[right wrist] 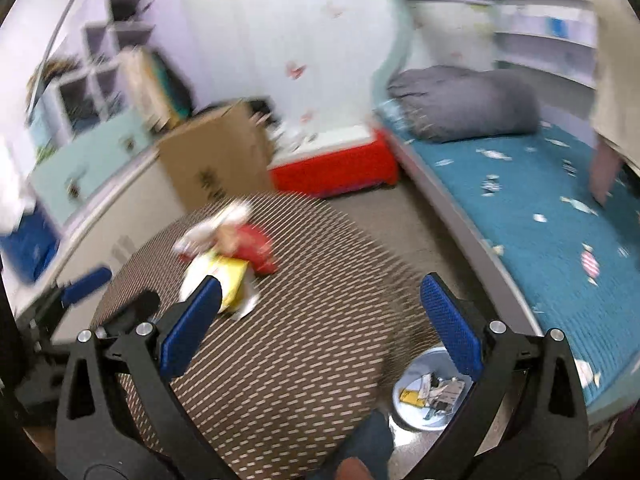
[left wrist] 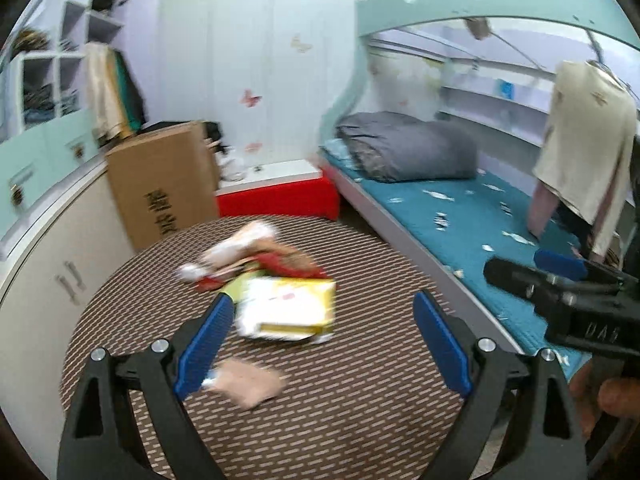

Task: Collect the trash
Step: 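Move both tools back over the table, then grasp the beige cloth with the right gripper while the left grasps the blue tube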

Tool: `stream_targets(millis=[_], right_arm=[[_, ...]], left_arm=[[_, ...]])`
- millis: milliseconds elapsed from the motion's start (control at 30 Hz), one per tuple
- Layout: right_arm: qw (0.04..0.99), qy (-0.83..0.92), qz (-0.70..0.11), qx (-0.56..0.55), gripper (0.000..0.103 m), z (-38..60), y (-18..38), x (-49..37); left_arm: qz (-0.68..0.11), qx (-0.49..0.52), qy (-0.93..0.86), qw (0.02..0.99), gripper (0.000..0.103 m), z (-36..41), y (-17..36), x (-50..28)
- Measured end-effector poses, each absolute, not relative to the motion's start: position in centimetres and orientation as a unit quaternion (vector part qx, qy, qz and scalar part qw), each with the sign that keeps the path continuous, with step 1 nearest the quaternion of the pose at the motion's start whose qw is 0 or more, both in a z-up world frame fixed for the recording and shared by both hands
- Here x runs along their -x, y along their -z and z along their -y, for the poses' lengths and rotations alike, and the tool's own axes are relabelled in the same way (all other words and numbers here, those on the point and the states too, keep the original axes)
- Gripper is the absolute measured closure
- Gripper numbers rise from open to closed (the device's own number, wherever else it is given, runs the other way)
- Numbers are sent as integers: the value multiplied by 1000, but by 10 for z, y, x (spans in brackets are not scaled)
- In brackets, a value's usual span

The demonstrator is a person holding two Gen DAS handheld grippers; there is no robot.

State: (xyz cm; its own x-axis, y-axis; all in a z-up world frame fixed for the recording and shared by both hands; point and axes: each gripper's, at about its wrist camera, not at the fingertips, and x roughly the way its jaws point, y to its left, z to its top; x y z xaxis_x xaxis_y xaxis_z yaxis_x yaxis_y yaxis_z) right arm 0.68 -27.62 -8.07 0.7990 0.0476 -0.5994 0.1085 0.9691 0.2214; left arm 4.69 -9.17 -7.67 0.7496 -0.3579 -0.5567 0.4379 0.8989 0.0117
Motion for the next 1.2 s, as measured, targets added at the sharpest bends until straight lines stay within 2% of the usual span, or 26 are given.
stream_targets(millis=[200,467,667,733,800,867,1100,1133,1167,1200], right_arm=[[919,-64,-381,-84,6,204,118,-46],[896,-137,-422,-34,8,144,150,-85],[878,-161,-451,-2,29,118,169,-111],[871,-168,-462,14,41,107,177,-118],[873,-167,-457,35,62,99,179,-117],[875,-162,-456,36,73,100,177,-112],[884,-151,-441,-33,75,147,166,-81],[885,-149,-440,-42,75,152,164,-76],[885,-147,-438,-54,75,160,162,-70],[886,-144,-437,-59,75,164,161,-67]], left_arm=[[-317,-78,163,931,14,16,105,-71],[-357,-115,140,916,14,-36,138,-95],[-383,-148,156,898,14,-38,157,-110],[-392,-162,163,891,14,-37,166,-116],[-396,-174,172,885,14,-35,172,-121],[-400,-189,184,878,14,-32,177,-126],[-416,-236,233,847,16,-28,188,-154],[-416,-243,246,841,20,-25,189,-156],[-419,-249,265,832,33,-21,188,-158],[-422,-250,279,826,41,-19,188,-160]])
